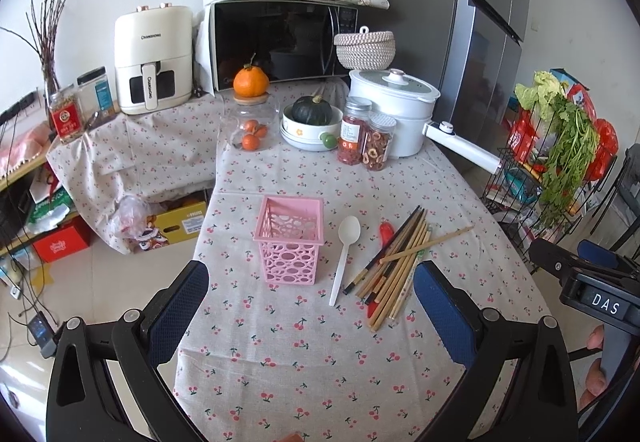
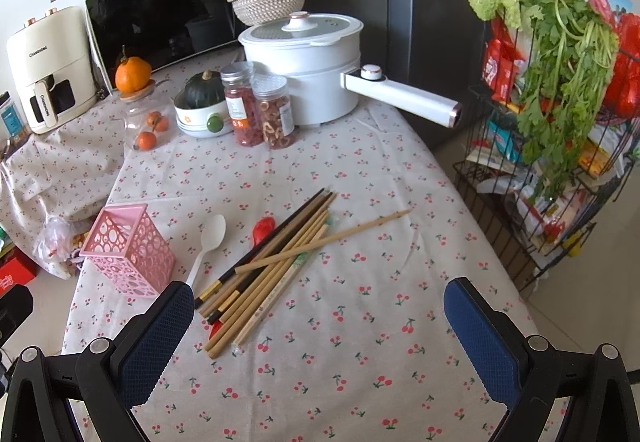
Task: Organize utensils
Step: 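Lower the left tool onto the white plastic spoon and close on it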
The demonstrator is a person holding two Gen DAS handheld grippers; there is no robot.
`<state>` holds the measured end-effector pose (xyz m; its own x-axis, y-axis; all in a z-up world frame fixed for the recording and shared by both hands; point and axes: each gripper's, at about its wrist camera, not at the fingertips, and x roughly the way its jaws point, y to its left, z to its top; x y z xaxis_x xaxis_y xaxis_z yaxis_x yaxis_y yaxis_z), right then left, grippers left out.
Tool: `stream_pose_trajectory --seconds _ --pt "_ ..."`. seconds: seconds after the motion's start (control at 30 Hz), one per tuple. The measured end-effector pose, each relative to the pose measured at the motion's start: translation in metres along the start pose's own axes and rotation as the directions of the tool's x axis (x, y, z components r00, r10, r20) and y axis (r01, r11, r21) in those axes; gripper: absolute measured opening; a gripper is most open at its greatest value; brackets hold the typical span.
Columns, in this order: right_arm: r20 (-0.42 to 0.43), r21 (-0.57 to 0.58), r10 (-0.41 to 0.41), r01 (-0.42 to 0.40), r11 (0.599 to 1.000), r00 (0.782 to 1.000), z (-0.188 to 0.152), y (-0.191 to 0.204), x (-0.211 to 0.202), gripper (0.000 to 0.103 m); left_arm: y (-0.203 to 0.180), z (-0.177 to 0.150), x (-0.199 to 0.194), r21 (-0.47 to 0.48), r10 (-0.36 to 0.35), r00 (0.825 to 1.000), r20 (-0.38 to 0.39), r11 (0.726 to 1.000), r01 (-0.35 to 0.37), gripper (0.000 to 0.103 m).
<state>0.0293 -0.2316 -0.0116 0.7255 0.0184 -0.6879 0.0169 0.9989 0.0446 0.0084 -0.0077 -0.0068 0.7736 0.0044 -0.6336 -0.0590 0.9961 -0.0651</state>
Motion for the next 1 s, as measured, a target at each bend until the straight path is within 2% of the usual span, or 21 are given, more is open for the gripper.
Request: stream_pose_trajectory --seconds 0.1,0.2,0.27,0.33,0.4,0.47,0.57,0.6,0.67,0.73,0.83,1.0 --pt "-0.034 0.039 0.008 -0.006 0.999 0.999 0.013 -0.012 0.007 0.103 -0.007 0.012 0.008 0.027 -0.003 1.000 0.014 1.000 0.002 0.103" --pt "-0.095 0.069 0.006 0.001 0.998 0.995 0.032 -0.024 0.020 0.103 -0.017 0.031 0.026 0.070 0.002 0.999 -0.041 0.998 0.001 0.103" --pt "-0.154 0.083 0.019 -0.006 0.997 0.988 0.045 -0.033 0.034 0.103 -0.026 0.047 0.042 0.095 -0.058 0.992 -0.114 0.993 0.069 0.103" --pt "-0.210 0.109 0.050 -0.027 0.994 0.976 0.054 -0.043 0.053 0.103 -0.037 0.061 0.062 0.097 -0.111 0.977 -0.184 0.987 0.130 0.103" --pt "-0.245 0.155 0.068 -0.030 0.987 0.967 0.054 -0.055 0.071 0.103 -0.049 0.072 0.086 0.099 -0.129 0.959 -0.252 0.982 0.158 0.101" --pt "-0.257 0.214 0.097 -0.042 0.976 0.962 0.045 -0.068 0.089 0.102 -0.064 0.079 0.115 0.121 -0.127 0.938 -0.323 0.977 0.174 0.093" --pt "-0.364 0.240 0.121 -0.033 0.970 0.924 0.034 -0.081 0.125 0.100 -0.084 0.081 0.168 0.154 -0.079 0.901 -0.427 0.975 0.158 0.082" --pt "-0.365 0.239 0.116 -0.028 0.971 0.924 0.034 -0.086 0.133 0.099 -0.089 0.081 0.187 0.153 -0.063 0.885 -0.461 0.977 0.150 0.080" --pt "-0.384 0.233 0.054 0.040 0.972 0.922 0.035 -0.097 0.144 0.099 -0.094 0.078 0.222 0.144 -0.045 0.848 -0.528 0.980 0.141 0.077" --pt "-0.399 0.250 0.058 0.048 0.967 0.915 0.034 -0.108 0.154 0.099 -0.095 0.075 0.250 0.127 -0.024 0.821 -0.570 0.985 0.117 0.077" --pt "-0.427 0.274 0.081 0.043 0.961 0.901 0.029 -0.122 0.168 0.099 -0.095 0.068 0.282 0.129 0.024 0.794 -0.608 0.989 0.070 0.077" --pt "-0.444 0.233 0.044 0.068 0.970 0.895 0.029 -0.126 0.180 0.099 -0.098 0.061 0.314 0.204 0.127 0.764 -0.633 0.979 0.006 0.074"
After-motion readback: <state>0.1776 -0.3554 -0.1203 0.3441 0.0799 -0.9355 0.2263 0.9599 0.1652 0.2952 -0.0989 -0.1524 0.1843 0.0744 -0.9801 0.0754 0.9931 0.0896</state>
